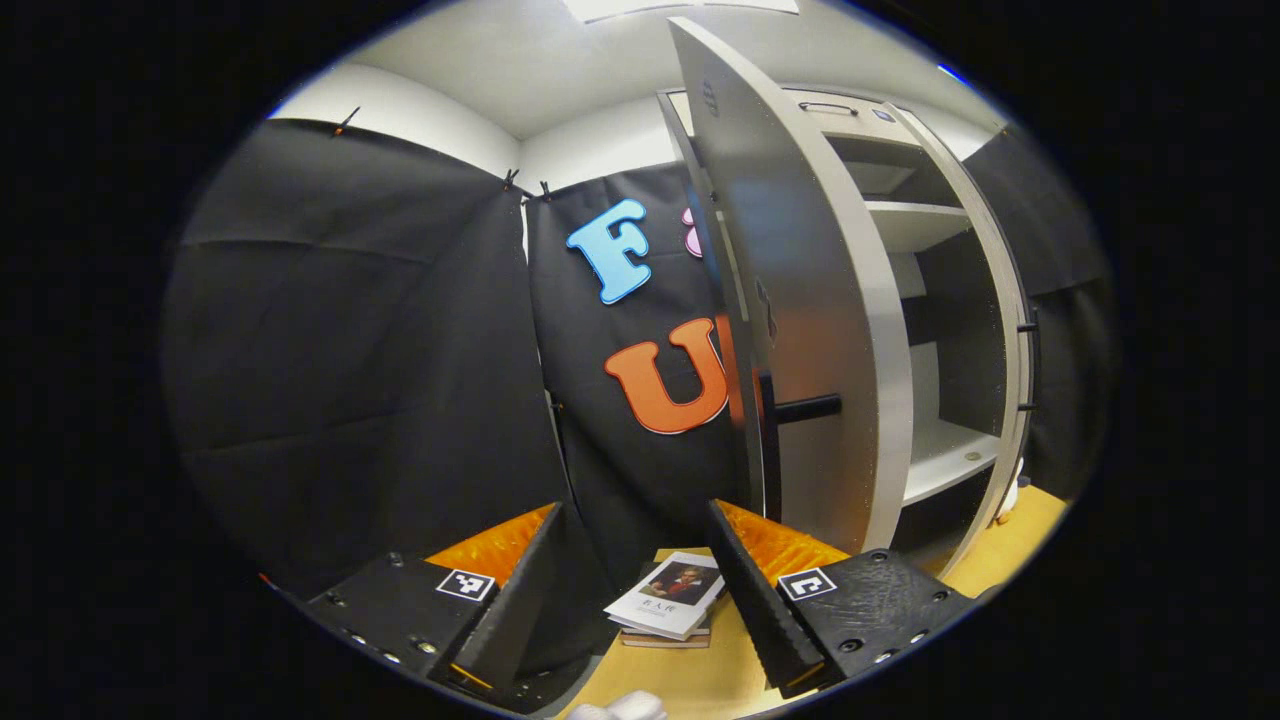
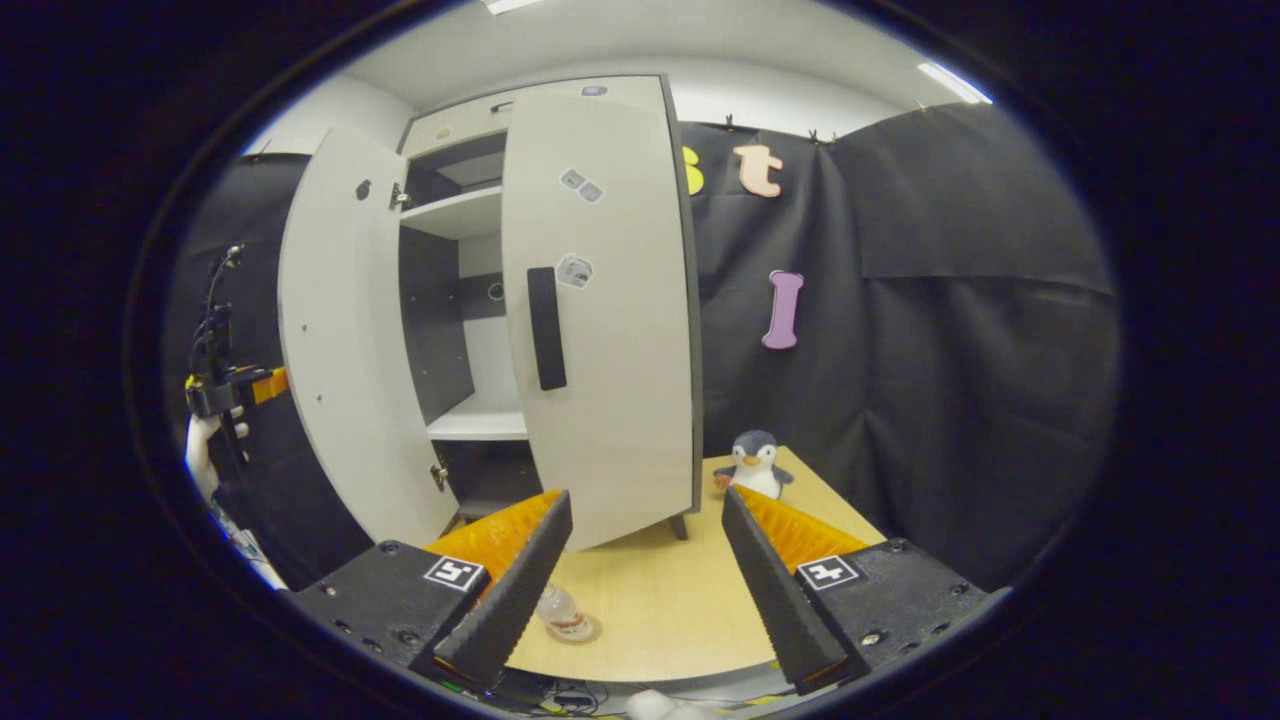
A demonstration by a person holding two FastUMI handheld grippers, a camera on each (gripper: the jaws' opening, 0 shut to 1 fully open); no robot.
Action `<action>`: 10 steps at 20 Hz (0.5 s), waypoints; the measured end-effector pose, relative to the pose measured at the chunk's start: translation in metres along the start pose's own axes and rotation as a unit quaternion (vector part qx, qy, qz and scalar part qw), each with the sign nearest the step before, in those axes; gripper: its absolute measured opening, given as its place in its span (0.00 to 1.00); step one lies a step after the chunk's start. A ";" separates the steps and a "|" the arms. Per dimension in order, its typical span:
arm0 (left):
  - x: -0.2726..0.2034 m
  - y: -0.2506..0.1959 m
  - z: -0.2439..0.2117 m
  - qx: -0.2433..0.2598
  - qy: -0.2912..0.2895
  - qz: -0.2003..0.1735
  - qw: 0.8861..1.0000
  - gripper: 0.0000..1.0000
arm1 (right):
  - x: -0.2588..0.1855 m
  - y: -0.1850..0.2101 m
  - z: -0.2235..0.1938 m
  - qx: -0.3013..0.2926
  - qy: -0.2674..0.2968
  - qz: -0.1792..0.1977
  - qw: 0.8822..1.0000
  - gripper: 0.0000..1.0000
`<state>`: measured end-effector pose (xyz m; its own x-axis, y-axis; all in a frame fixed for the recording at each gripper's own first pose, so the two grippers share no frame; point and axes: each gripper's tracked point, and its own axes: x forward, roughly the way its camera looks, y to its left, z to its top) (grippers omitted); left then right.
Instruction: Grasp the bottle in the cabinet with the left hand and place it on the coaster, then close the right door with the right hand and the left door with the left hand.
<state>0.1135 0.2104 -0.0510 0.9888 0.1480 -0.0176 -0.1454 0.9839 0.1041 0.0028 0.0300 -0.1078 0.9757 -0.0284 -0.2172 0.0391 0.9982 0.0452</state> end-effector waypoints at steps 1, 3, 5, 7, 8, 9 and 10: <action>-0.001 -0.003 -0.001 -0.004 0.003 0.000 1.000 0.84 | 0.000 0.000 0.001 -0.001 0.000 0.003 1.000 0.99; -0.002 -0.006 -0.001 -0.011 0.005 -0.003 1.000 0.87 | 0.002 -0.002 0.002 -0.004 0.002 0.011 1.000 0.99; -0.004 -0.009 0.000 -0.006 0.003 0.000 1.000 0.87 | 0.003 -0.006 0.007 -0.009 -0.002 0.018 1.000 0.99; -0.011 -0.023 0.004 -0.006 0.004 0.010 1.000 0.84 | 0.003 -0.013 0.011 -0.013 -0.002 0.026 1.000 0.99; -0.013 -0.025 0.004 -0.010 0.005 0.015 1.000 0.84 | 0.003 -0.017 0.014 -0.015 -0.004 0.029 0.999 0.99; -0.013 -0.025 0.003 -0.015 0.008 0.019 1.000 0.84 | 0.004 -0.022 0.017 -0.017 -0.005 0.031 0.999 0.99; -0.013 -0.025 0.003 -0.019 0.009 0.024 0.999 0.84 | 0.005 -0.026 0.020 -0.018 -0.006 0.032 0.999 0.99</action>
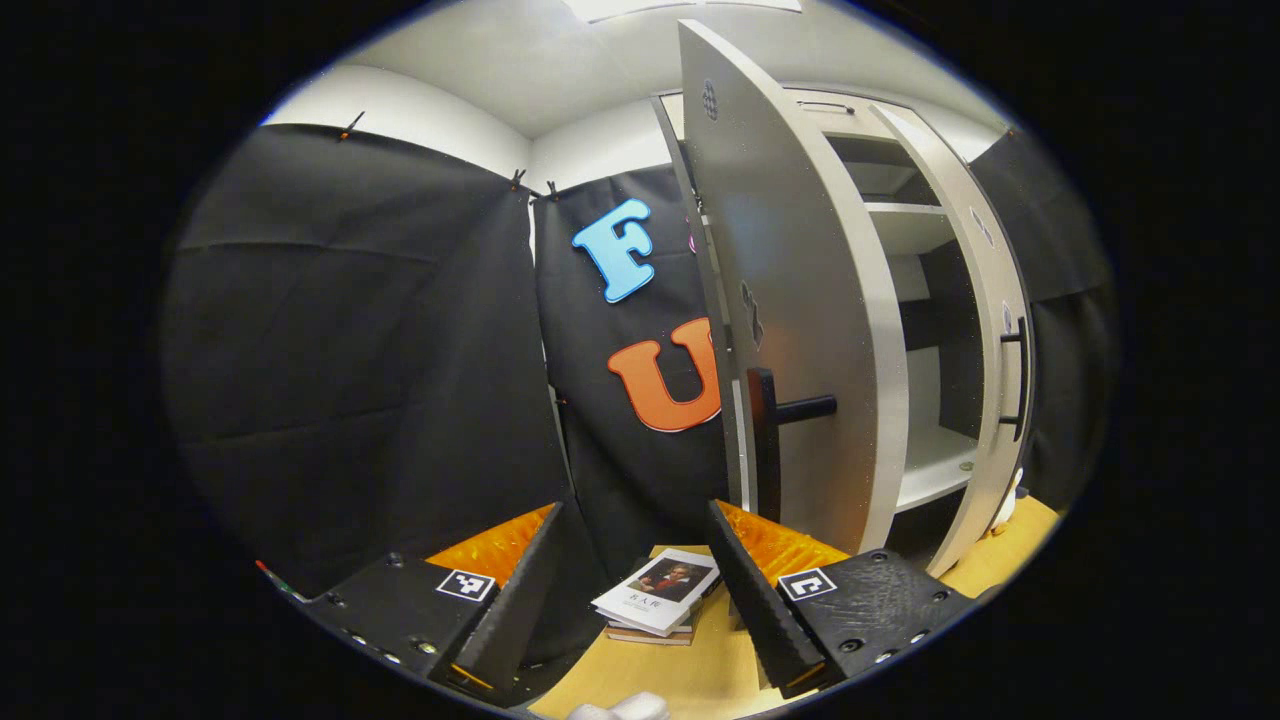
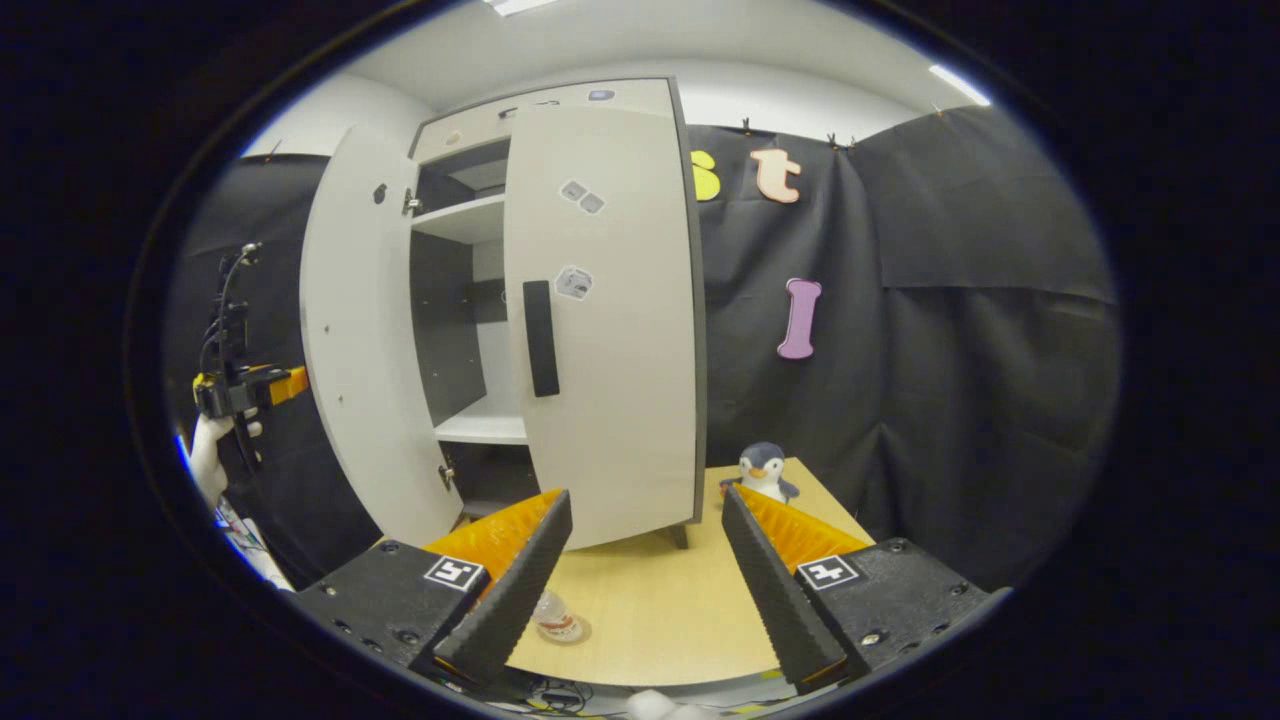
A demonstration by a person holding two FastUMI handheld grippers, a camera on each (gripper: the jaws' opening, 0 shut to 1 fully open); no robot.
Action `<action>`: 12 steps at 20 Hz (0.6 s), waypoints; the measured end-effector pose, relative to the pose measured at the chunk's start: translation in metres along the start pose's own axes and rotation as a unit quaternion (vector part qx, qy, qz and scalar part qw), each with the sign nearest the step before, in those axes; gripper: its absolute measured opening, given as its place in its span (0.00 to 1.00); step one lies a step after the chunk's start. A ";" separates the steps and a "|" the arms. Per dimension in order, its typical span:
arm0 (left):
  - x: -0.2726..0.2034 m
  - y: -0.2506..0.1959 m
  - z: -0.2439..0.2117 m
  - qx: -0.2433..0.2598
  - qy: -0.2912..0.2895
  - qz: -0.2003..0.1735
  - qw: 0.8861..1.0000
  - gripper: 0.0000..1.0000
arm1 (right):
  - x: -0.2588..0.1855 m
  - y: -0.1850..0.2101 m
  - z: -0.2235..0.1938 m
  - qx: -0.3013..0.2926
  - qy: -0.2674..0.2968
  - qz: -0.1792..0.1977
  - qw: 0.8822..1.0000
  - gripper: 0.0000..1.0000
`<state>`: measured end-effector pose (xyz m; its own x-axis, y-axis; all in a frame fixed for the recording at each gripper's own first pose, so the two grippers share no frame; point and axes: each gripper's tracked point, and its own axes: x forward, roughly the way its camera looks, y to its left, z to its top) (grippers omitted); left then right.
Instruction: Grasp the bottle in the cabinet with the left hand and place it on the coaster, then close the right door with the right hand and the left door with the left hand.
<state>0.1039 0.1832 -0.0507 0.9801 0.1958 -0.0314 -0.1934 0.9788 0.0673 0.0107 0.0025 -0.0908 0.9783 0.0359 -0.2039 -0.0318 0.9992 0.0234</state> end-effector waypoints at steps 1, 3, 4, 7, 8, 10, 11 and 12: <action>0.000 -0.001 0.000 -0.003 0.003 0.005 1.000 0.87 | 0.001 -0.004 0.002 0.000 -0.001 0.002 1.000 0.99; -0.002 0.000 -0.001 -0.003 0.006 0.015 1.000 0.88 | 0.003 -0.009 0.005 0.001 -0.002 0.006 1.000 0.99; -0.002 0.000 -0.001 -0.002 0.006 0.018 1.000 0.87 | 0.004 -0.011 0.005 -0.001 -0.001 0.008 1.000 0.99; -0.005 -0.005 0.000 0.006 0.006 0.023 1.000 0.88 | 0.005 -0.017 0.004 -0.002 0.001 0.014 1.000 0.99; -0.005 -0.006 0.001 0.006 0.005 0.024 1.000 0.87 | 0.005 -0.018 0.005 -0.001 0.002 0.015 1.000 0.99; -0.006 -0.012 0.002 0.008 0.005 0.023 1.000 0.88 | 0.005 -0.022 0.005 -0.002 0.002 0.016 1.000 0.99; -0.006 -0.013 0.002 0.009 0.006 0.022 1.000 0.87 | 0.006 -0.024 0.005 -0.001 0.001 0.015 1.000 0.99; -0.007 -0.016 0.003 0.010 0.005 0.021 1.000 0.87 | 0.006 -0.027 0.006 0.001 0.000 0.016 1.000 0.99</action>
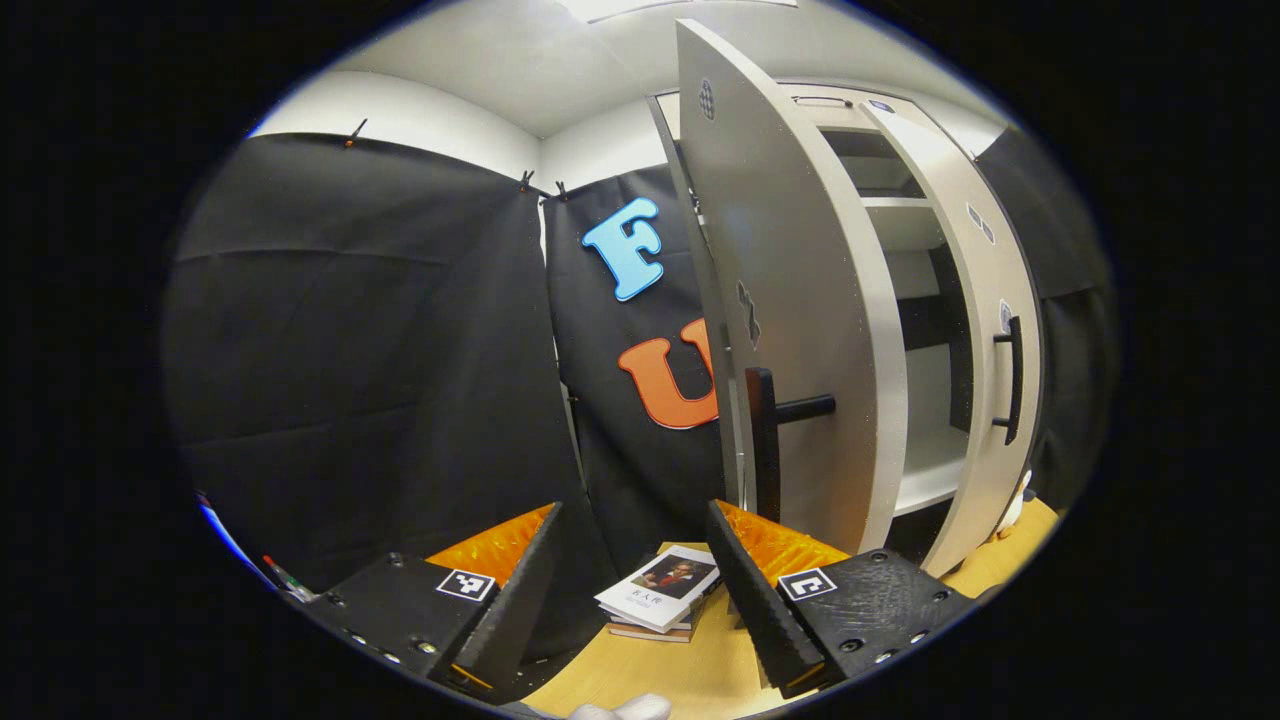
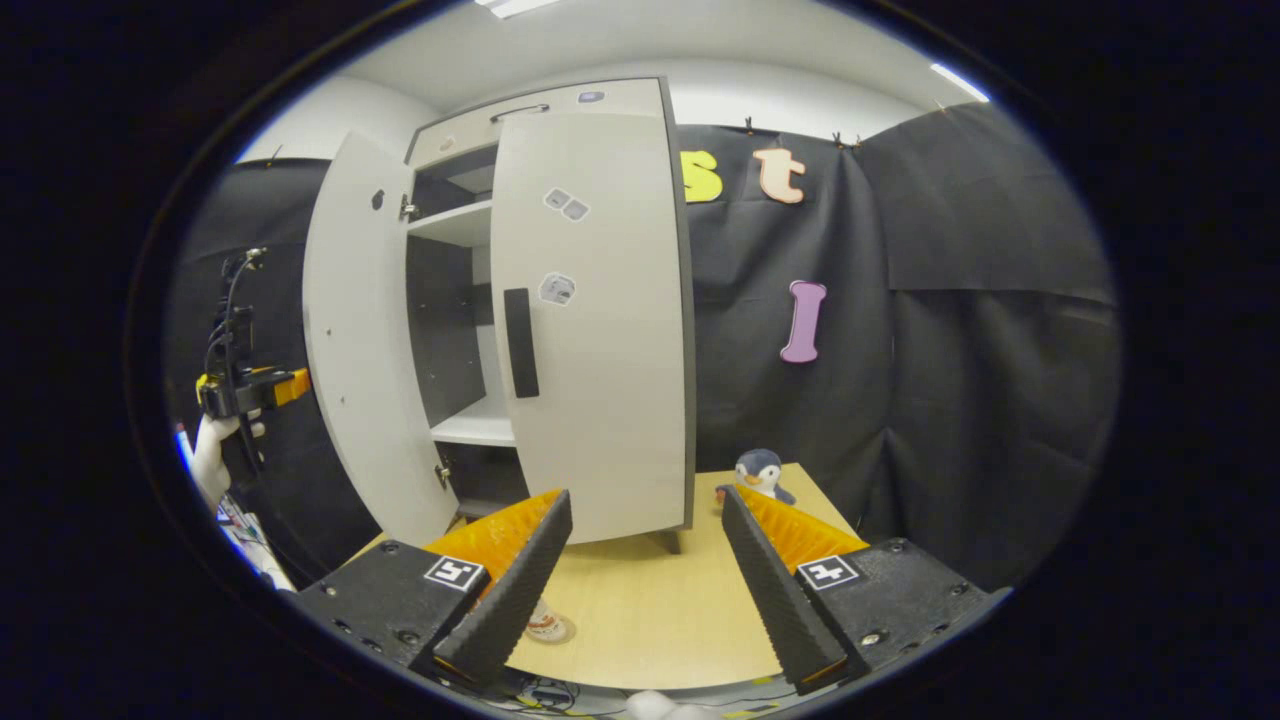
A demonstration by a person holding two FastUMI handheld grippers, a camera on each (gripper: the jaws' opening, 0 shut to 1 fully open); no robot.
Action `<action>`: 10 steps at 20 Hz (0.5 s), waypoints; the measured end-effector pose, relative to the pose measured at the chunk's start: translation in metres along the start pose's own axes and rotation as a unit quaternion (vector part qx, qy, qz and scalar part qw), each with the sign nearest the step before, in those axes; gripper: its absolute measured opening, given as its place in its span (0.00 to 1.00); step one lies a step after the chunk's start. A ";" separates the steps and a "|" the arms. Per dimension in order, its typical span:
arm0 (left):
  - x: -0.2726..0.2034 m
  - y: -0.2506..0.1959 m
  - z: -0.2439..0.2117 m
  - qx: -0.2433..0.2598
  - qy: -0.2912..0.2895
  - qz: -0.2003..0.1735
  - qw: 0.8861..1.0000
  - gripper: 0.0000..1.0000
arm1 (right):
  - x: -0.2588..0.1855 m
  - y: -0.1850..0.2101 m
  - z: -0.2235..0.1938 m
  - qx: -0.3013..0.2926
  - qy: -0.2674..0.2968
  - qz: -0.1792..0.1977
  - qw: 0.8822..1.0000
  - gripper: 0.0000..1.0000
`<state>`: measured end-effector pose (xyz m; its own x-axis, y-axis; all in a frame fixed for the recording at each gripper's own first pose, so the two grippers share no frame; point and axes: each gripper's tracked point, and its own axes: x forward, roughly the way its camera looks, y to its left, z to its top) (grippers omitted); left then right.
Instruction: Grasp the bottle in the cabinet with the left hand and place it on the coaster, then close the right door with the right hand and the left door with the left hand.
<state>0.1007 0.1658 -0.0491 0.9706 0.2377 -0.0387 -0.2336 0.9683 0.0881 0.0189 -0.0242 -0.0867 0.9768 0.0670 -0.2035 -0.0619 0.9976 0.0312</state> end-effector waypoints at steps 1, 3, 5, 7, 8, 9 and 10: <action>-0.002 -0.004 0.001 0.001 0.000 -0.002 1.000 0.88 | -0.001 -0.002 0.000 0.002 0.000 0.000 1.000 0.99; -0.002 -0.013 0.003 0.004 -0.003 -0.007 1.000 0.87 | 0.000 -0.005 0.000 0.004 0.000 -0.002 1.000 0.99; -0.003 -0.026 0.006 0.007 -0.006 -0.016 1.000 0.88 | -0.001 -0.009 -0.001 0.004 0.002 -0.004 1.000 0.99; -0.003 -0.046 0.010 0.005 -0.012 -0.033 0.999 0.87 | 0.000 -0.014 0.000 0.004 0.002 -0.007 1.000 0.99; -0.003 -0.058 0.013 0.004 -0.016 -0.045 0.999 0.87 | 0.000 -0.017 -0.001 0.005 0.003 -0.008 1.000 0.99; -0.002 -0.071 0.014 0.003 -0.017 -0.055 0.998 0.87 | -0.001 -0.020 -0.001 0.006 0.003 -0.010 1.000 0.99; 0.000 -0.084 0.015 0.003 -0.019 -0.065 0.998 0.87 | -0.001 -0.023 0.001 0.007 0.002 -0.012 1.000 0.99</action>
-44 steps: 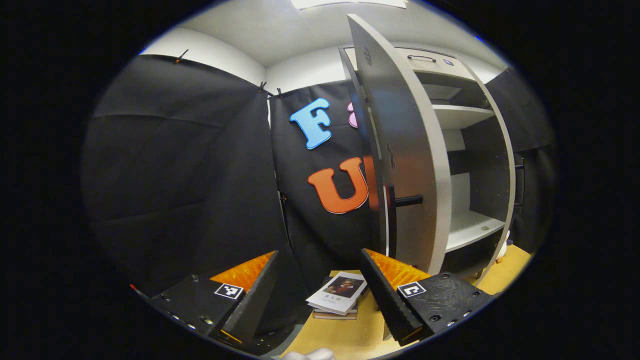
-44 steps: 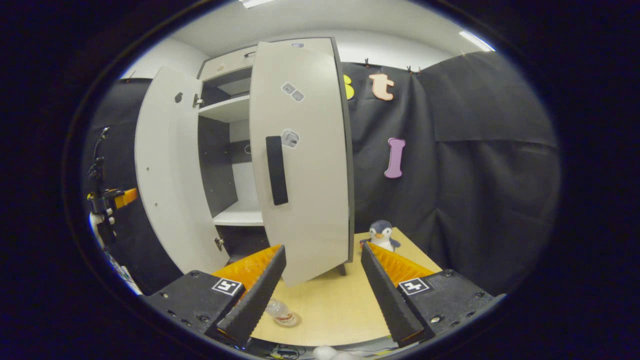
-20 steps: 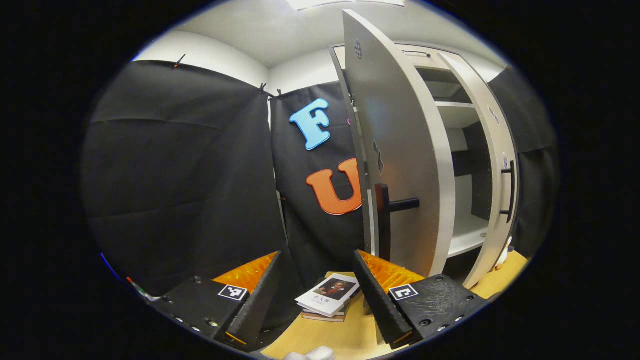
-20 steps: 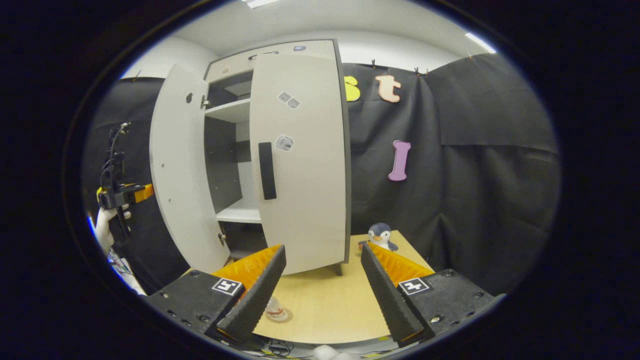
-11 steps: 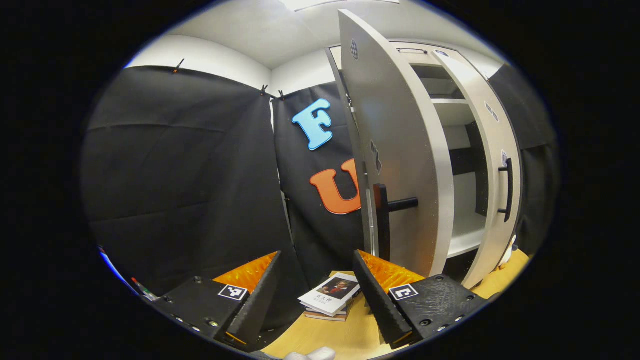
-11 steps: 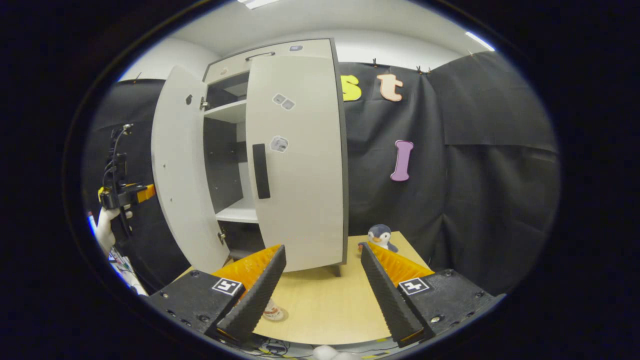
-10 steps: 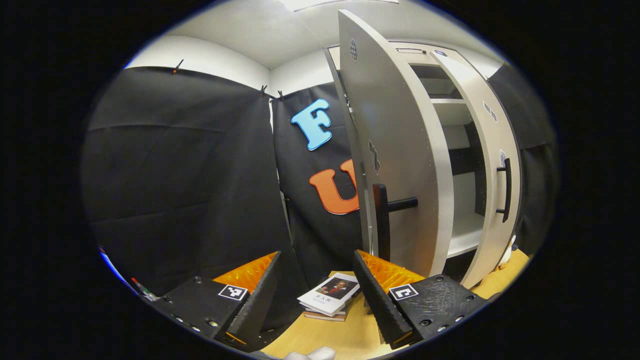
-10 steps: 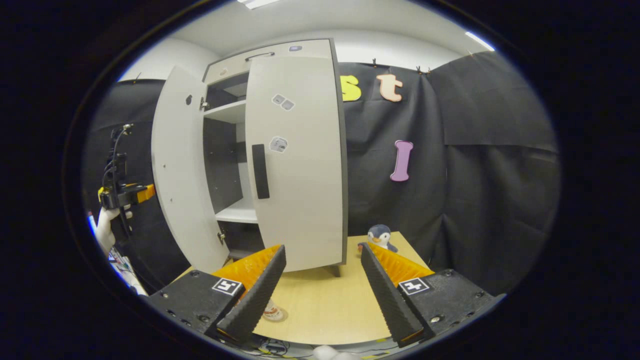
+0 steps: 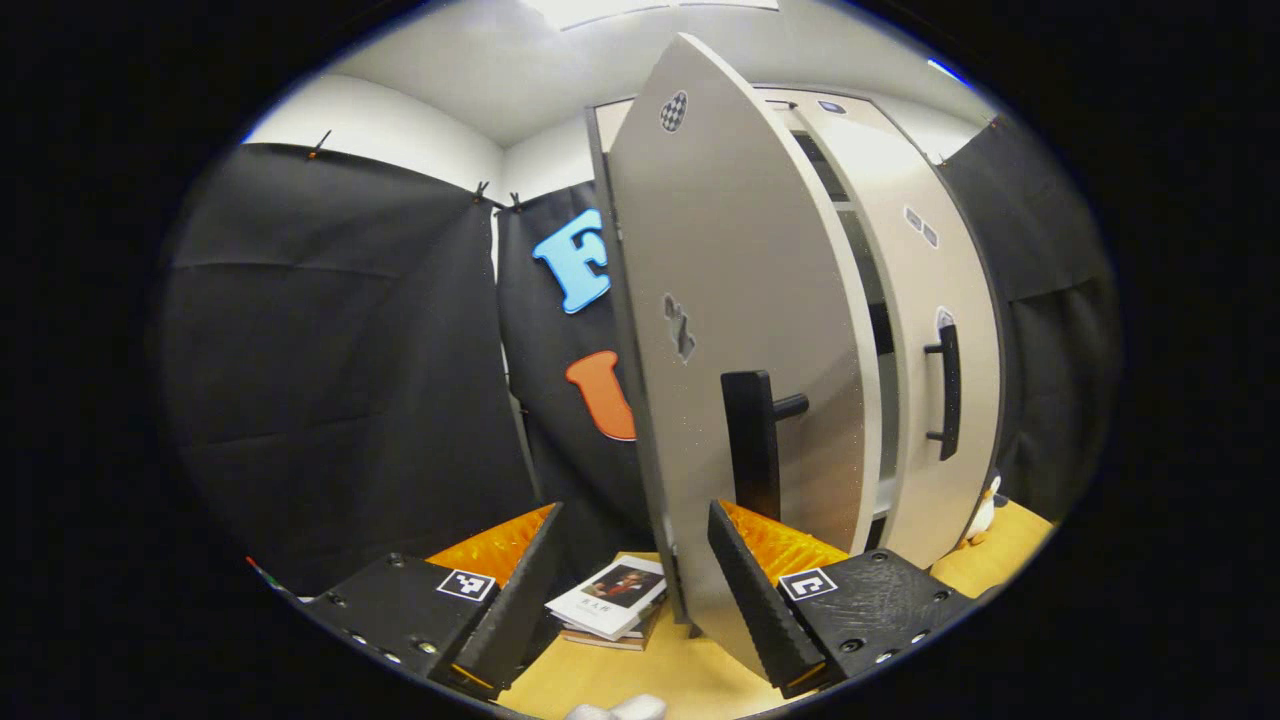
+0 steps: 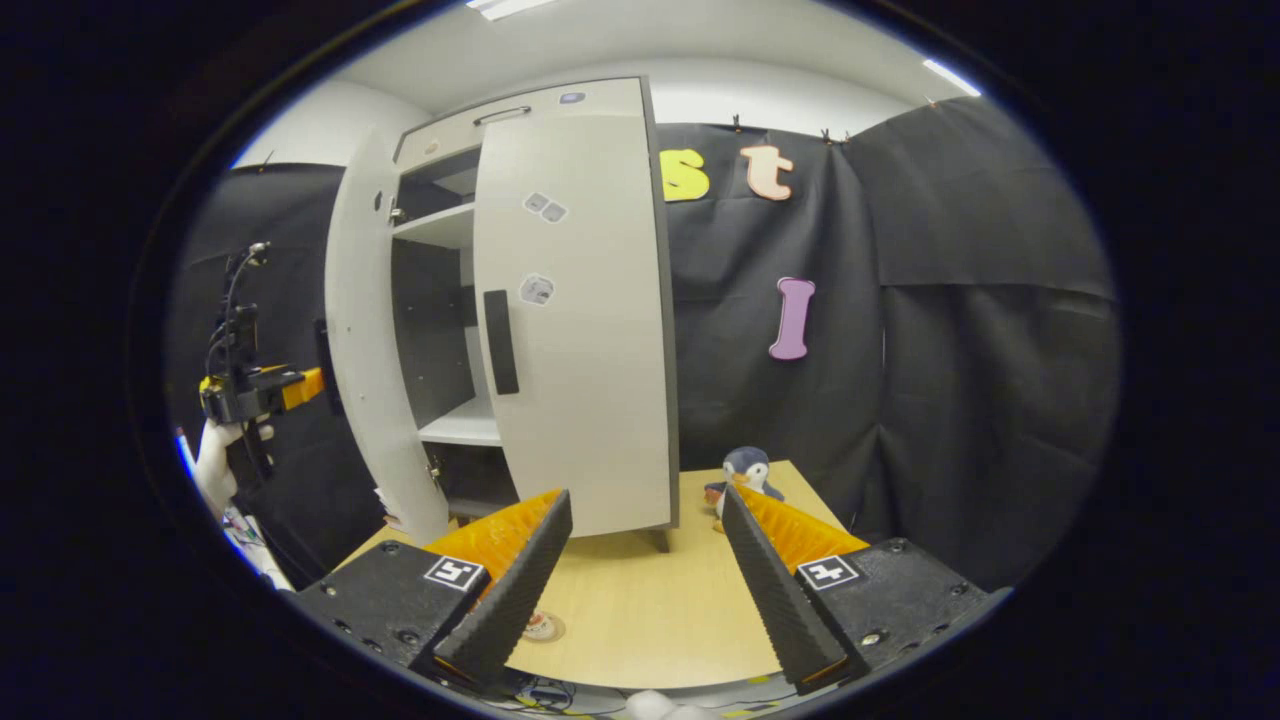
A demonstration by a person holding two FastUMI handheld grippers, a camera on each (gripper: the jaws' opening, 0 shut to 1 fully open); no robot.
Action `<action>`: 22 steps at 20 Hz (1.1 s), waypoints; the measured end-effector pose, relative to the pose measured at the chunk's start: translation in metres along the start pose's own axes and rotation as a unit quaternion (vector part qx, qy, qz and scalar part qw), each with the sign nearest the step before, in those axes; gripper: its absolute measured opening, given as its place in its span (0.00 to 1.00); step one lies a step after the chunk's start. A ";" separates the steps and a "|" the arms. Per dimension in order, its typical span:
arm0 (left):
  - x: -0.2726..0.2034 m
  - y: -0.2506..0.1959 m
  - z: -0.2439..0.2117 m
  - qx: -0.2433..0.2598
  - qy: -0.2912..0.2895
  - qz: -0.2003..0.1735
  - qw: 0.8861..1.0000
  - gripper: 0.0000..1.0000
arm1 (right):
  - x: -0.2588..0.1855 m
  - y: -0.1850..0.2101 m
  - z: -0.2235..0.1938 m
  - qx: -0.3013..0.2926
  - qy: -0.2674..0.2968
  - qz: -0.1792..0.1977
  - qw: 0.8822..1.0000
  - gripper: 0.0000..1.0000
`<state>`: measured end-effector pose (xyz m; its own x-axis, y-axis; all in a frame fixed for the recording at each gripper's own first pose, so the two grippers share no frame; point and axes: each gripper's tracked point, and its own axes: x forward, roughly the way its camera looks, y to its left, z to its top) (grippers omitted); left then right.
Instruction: Grasp the bottle in the cabinet with the left hand and place it on the coaster, then close the right door with the right hand and the left door with the left hand.
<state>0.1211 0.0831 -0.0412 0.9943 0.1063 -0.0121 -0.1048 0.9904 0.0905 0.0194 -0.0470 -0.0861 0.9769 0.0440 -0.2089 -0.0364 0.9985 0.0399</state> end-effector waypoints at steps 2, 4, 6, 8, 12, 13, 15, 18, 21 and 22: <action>0.008 -0.021 0.010 0.004 -0.009 -0.010 1.000 0.87 | 0.003 -0.006 0.003 0.003 -0.002 -0.005 1.000 0.99; 0.014 -0.034 0.012 0.008 -0.009 -0.017 1.000 0.96 | -0.001 -0.010 0.004 0.007 -0.004 -0.011 1.000 0.99; 0.015 -0.043 0.015 0.010 -0.010 -0.025 1.000 0.96 | -0.007 -0.015 0.003 0.009 -0.007 -0.018 1.000 0.99; 0.014 -0.042 0.013 0.011 -0.006 -0.024 1.000 0.95 | -0.008 -0.019 0.004 0.012 -0.010 -0.023 1.000 0.99; 0.007 -0.038 0.018 0.001 -0.003 -0.018 1.000 0.95 | -0.006 -0.019 0.010 0.013 -0.015 -0.025 0.999 0.98; 0.001 -0.035 0.020 0.002 -0.004 -0.016 1.000 0.96 | -0.008 -0.017 0.013 0.013 -0.018 -0.024 0.999 0.96; -0.018 -0.032 0.020 -0.002 -0.006 -0.019 1.000 0.95 | -0.007 -0.011 0.018 0.011 -0.025 -0.020 0.999 0.96; -0.044 -0.032 0.026 -0.016 -0.008 -0.029 0.999 0.96 | -0.007 -0.001 0.031 0.009 -0.038 -0.013 0.999 0.94; -0.072 -0.034 0.029 -0.023 -0.007 -0.034 0.999 0.96 | -0.009 0.009 0.044 0.010 -0.054 -0.003 0.999 0.96; -0.083 -0.034 0.030 -0.025 -0.008 -0.036 0.999 0.96 | -0.010 0.013 0.048 0.011 -0.058 -0.001 0.998 0.96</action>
<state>0.0433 0.0375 -0.0134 0.9995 0.0330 -0.0009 -0.0329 0.9986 0.0407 0.0197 -0.0357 -0.0368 0.9948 0.0374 -0.0947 -0.0315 0.9976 0.0622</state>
